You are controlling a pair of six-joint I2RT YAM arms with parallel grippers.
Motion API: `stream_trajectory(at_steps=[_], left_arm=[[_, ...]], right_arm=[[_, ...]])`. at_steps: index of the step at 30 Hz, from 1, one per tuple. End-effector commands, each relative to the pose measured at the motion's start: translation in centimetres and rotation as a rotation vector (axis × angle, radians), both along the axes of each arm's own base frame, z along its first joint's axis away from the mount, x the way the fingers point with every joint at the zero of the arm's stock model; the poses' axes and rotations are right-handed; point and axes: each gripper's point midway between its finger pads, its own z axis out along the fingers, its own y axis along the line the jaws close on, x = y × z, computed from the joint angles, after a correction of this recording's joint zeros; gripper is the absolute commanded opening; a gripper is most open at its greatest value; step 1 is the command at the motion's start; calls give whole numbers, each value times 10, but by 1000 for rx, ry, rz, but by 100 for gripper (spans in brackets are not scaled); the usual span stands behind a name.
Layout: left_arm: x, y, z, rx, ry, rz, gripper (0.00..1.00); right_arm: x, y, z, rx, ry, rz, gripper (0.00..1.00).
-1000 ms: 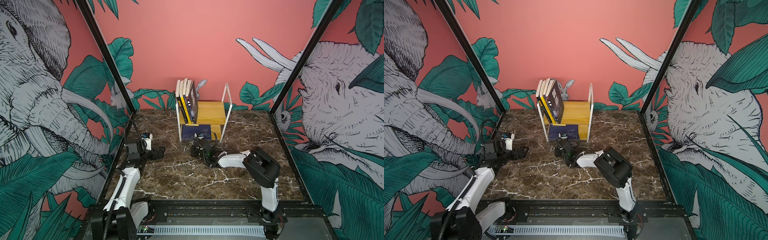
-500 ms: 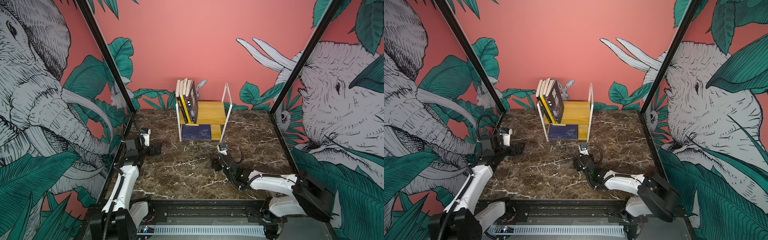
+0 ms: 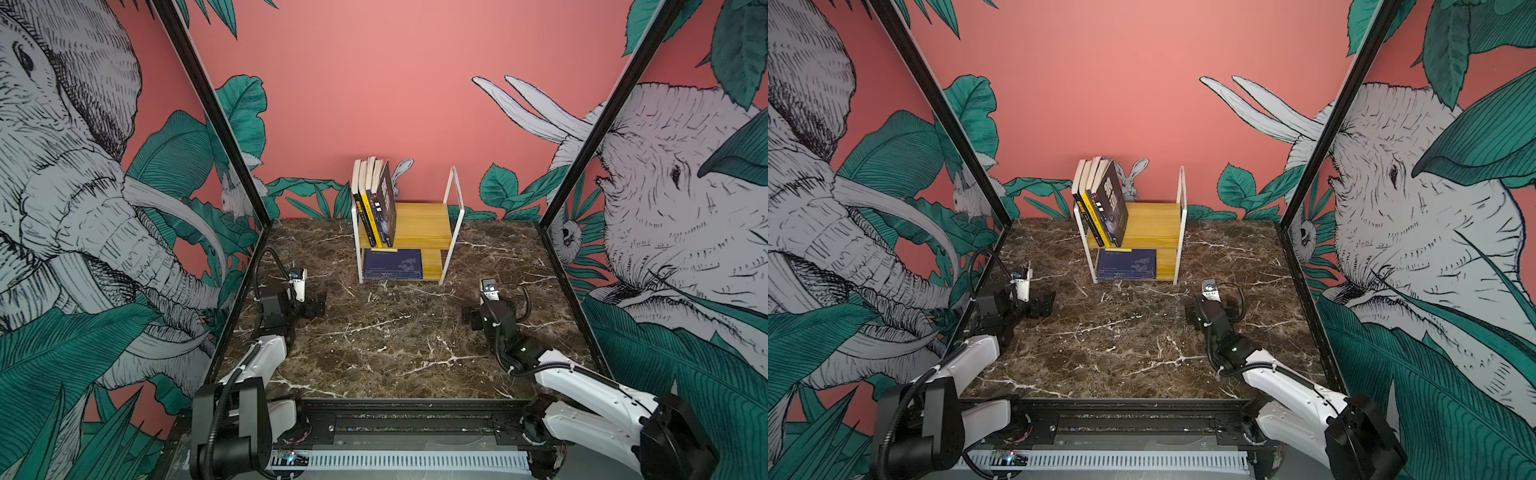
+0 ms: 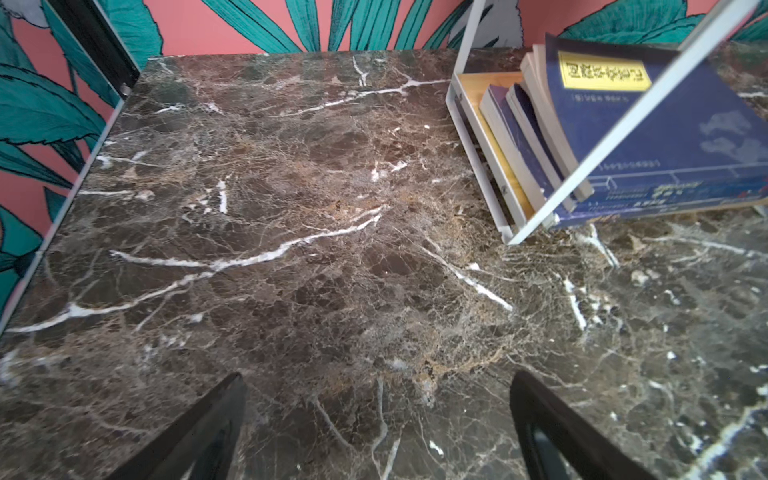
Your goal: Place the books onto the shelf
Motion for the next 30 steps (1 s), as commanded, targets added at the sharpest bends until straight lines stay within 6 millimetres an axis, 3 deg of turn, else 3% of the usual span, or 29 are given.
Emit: stream_trajectory(at_steps=[1,7,10,15,19,24,27,30], left_arm=[[15,-1,32,21,-212,-23,100],[25,12,18,25,-234,65,100],[30,18,15,24,-217,104,100],[35,5,7,52,-266,87,100],[38,-5,-7,121,-248,79,100],[41,1,-11,146,-224,136,100],[55,11,-14,152,-176,199,100],[55,6,-17,166,-159,177,100]], right_arm=[[4,-29,7,-29,-23,-68,100],[16,-69,10,-84,-57,-137,100],[24,-77,7,-129,-99,-117,100],[34,-96,0,-154,-127,-164,100],[45,-104,-6,-102,-171,-167,100],[56,-107,-21,-59,-185,-165,100],[63,-108,-31,-48,-203,-162,100],[65,-105,-46,-41,-213,-143,100]])
